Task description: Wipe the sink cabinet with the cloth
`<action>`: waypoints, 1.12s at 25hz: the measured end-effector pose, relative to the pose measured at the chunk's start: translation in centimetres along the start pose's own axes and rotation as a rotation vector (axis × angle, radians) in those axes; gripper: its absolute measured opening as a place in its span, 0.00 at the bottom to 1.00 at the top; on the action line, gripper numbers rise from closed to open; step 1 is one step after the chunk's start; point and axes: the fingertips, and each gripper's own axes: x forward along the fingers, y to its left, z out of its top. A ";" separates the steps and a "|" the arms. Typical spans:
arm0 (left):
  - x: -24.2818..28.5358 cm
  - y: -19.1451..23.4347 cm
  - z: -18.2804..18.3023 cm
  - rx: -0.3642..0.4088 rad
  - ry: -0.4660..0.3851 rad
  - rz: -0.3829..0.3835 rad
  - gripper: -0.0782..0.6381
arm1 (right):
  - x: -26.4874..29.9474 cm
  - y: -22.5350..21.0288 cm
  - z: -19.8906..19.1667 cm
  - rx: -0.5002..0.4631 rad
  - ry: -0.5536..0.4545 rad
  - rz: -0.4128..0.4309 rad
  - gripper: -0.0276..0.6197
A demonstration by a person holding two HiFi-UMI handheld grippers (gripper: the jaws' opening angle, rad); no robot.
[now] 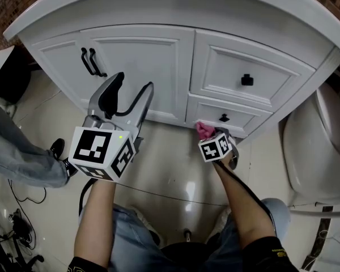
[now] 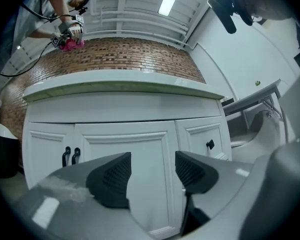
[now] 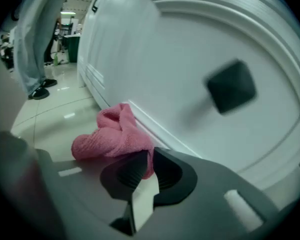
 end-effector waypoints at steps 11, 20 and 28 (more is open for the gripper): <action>3.3 -6.5 0.6 0.006 -0.015 -0.118 0.49 | -4.3 -12.7 -9.0 0.237 0.052 -0.239 0.08; 1.7 -7.2 3.3 -0.020 -0.061 -0.108 0.49 | -10.4 -15.1 -6.3 0.310 -0.084 -0.280 0.08; -5.7 -11.4 8.6 -0.035 -0.139 -0.135 0.49 | -29.5 -12.6 3.8 0.318 -0.526 -0.207 0.08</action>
